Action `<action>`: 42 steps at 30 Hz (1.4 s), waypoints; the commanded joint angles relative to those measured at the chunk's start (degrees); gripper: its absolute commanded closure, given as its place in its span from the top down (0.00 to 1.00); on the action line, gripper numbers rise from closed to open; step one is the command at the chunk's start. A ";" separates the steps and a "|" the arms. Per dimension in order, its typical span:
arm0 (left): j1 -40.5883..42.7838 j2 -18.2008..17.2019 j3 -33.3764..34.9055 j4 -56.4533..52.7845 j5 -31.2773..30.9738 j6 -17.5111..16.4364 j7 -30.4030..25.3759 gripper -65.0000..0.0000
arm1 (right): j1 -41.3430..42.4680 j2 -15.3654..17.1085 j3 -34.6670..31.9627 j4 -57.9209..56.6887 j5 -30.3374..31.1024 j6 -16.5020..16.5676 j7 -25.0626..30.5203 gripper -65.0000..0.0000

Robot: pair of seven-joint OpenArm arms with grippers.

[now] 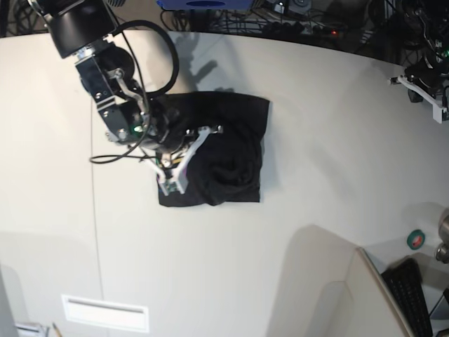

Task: Layout the t-shirt on the table in an organized manner, then fold the t-shirt properly
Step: 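Press and tuck the folded bundle with the right gripper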

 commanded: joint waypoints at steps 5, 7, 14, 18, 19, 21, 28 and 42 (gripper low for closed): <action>-0.07 -1.13 -0.42 0.85 -0.39 -0.26 -0.94 0.00 | 0.68 -2.16 -8.27 1.46 0.47 0.37 0.18 0.00; 0.02 -1.13 -0.42 0.85 -0.39 -0.26 -0.94 0.00 | 0.68 -2.25 -12.49 2.77 0.47 0.37 0.18 0.00; 0.11 -1.21 -0.68 0.76 -0.39 -0.26 -0.94 0.00 | 1.56 2.23 -15.83 11.39 0.47 -9.13 0.53 0.00; 0.19 -1.21 -0.68 0.76 -0.39 -0.26 -1.03 0.00 | 3.75 3.82 -15.83 7.70 0.47 -11.06 0.88 0.00; 0.19 -1.21 -0.68 0.76 -0.39 -0.26 -1.03 0.00 | 4.02 3.73 -15.83 5.76 0.47 -11.06 1.85 0.00; 0.11 -1.21 -0.60 0.76 -0.39 -0.26 -1.03 0.00 | 4.02 3.29 -16.18 2.51 0.55 -11.06 4.05 0.00; 0.02 -1.21 -0.42 0.76 -0.39 -0.26 -1.03 0.00 | 4.02 -0.84 -23.39 0.14 0.55 -10.88 4.93 0.00; 0.55 -1.21 -0.77 0.76 -0.39 -0.26 -1.03 0.00 | 6.65 0.30 -8.36 1.72 0.47 -11.06 3.43 0.00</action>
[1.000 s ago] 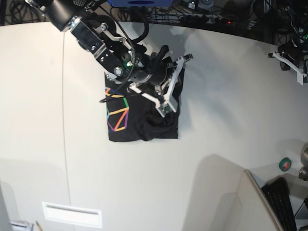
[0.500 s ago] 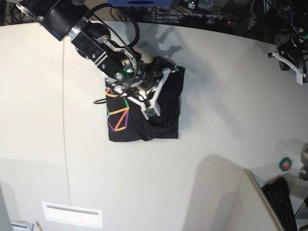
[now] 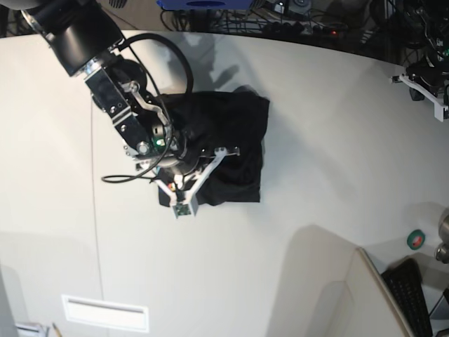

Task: Layout the t-shirt on the table in an organized manner, then fold the t-shirt properly
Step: 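Press and tuck the folded bundle with the right gripper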

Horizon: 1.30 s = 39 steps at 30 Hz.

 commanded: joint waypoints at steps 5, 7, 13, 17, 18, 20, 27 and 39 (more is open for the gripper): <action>-0.15 -0.97 -0.36 0.87 -0.39 0.14 -1.00 0.00 | 3.85 -0.99 -0.11 -7.22 0.64 0.48 0.37 0.00; -0.15 -0.97 -0.36 0.87 -0.39 0.14 -1.00 0.00 | 5.00 -1.87 -0.20 -9.42 0.73 0.57 0.46 0.00; -0.24 -0.88 -0.36 0.87 -0.39 0.14 -1.00 0.00 | 10.27 -8.73 -0.47 -15.57 0.55 0.74 1.87 0.00; -0.24 -0.88 -0.36 0.87 -0.39 0.14 -1.00 0.00 | 12.82 -12.07 -0.47 -15.92 0.55 2.15 3.36 0.00; -0.15 -0.88 -0.36 0.87 -0.39 0.14 -1.00 0.00 | 12.91 -12.16 -0.47 -14.25 0.55 3.91 3.36 0.00; -0.07 -0.88 -0.36 0.87 -0.39 0.14 -1.00 0.00 | 12.65 -11.80 -0.47 -9.86 0.47 5.49 3.10 0.00; -0.15 -0.80 -0.01 0.87 -0.39 0.14 -1.00 0.00 | 7.81 -6.71 -0.38 -6.17 0.55 1.36 -2.35 0.00; -0.51 -0.97 -0.09 0.96 -0.30 0.14 -1.00 0.00 | -0.89 -6.09 -15.32 -7.75 0.73 1.36 -2.53 0.00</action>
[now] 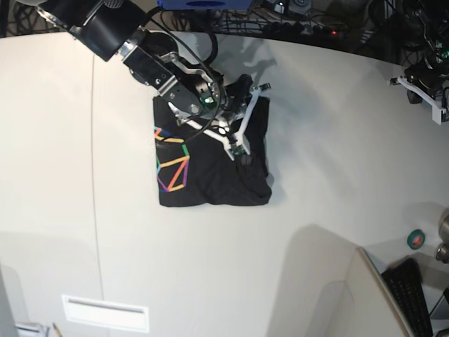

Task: Layout the t-shirt on the table in an organized manner, then fold the t-shirt properly
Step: 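Press and tuck the folded bundle with the right gripper, then release the bundle and move both grippers to its sides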

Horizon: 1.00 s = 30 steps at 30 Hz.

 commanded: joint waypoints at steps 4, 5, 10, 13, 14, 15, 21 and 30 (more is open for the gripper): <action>0.04 -1.10 -0.29 1.20 -0.46 0.14 -0.98 0.00 | 2.53 -2.93 -2.11 -0.87 0.49 0.18 0.77 0.00; 0.04 -1.10 -0.20 1.20 -0.46 0.14 -0.98 0.00 | 2.61 -3.02 -2.11 -0.87 0.49 0.27 0.77 0.00; -0.40 -0.75 2.17 2.43 -0.55 0.14 -0.63 0.00 | 2.61 -3.11 -2.55 -0.26 0.58 5.28 0.51 0.00; -0.22 -0.49 6.04 4.45 -0.55 0.14 -0.54 0.00 | 2.17 -1.35 -2.29 4.84 0.58 6.68 0.42 0.00; -0.49 0.30 7.27 5.42 -0.55 0.14 -0.54 0.00 | 1.65 0.59 -2.20 7.92 0.66 6.68 0.42 0.00; -0.66 1.27 7.97 6.65 -0.55 0.14 -0.54 0.00 | 1.21 2.70 -1.85 11.87 0.66 6.68 0.69 0.00; -2.77 6.37 16.33 11.84 -0.55 0.14 -0.45 0.40 | -4.33 11.14 13.27 28.40 0.58 3.96 0.42 0.00; -9.89 7.86 33.12 1.20 -14.96 0.31 -0.45 1.00 | -10.57 18.61 28.13 29.55 0.66 3.96 0.42 0.00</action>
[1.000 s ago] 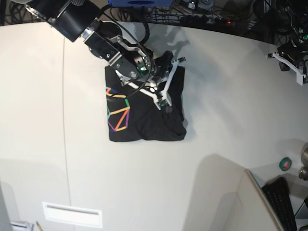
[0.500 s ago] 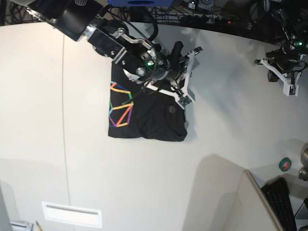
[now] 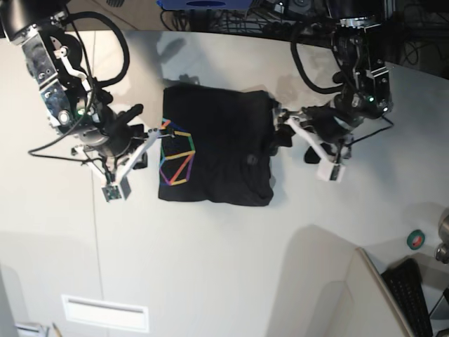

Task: Layout the t-shirt on the table in an organized manner, then fold the t-shirt properly
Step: 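Release the bundle and move both grippers to its sides, then rotate the folded shirt with the left gripper so the print faces up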

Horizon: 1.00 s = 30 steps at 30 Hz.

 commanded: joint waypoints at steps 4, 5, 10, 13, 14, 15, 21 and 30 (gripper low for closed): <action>-4.80 -0.29 5.00 -7.37 -0.71 0.93 -1.22 1.00 | -1.98 1.15 2.31 1.11 0.21 0.20 1.34 0.00; -5.86 -0.20 5.96 -9.57 -0.71 2.51 -1.31 1.00 | -2.50 1.15 2.83 1.11 0.21 0.20 1.43 0.00; -10.08 -0.11 8.95 -18.98 -0.98 7.26 -1.48 1.00 | -4.70 1.15 6.53 1.11 0.21 2.40 1.52 0.00; -10.96 -0.29 9.13 -21.97 -0.62 7.26 -1.31 0.93 | -6.02 0.71 10.31 1.11 0.21 6.62 1.52 0.00; -10.96 -0.38 9.13 -22.41 -0.62 7.26 -1.31 0.84 | -6.46 0.62 11.71 1.11 0.21 7.85 1.52 0.00; -11.13 -0.38 9.13 -22.76 -0.62 7.26 -1.22 0.71 | -6.90 0.62 13.29 1.11 0.21 8.82 1.52 0.00; -15.44 -2.57 14.93 -27.33 -0.62 7.26 -0.78 0.00 | -8.66 -0.17 23.05 1.02 0.21 11.89 1.43 0.00; -32.06 -12.60 51.85 -26.71 -0.54 6.91 5.46 0.00 | -9.36 -0.17 32.90 -4.17 0.21 11.98 1.25 0.00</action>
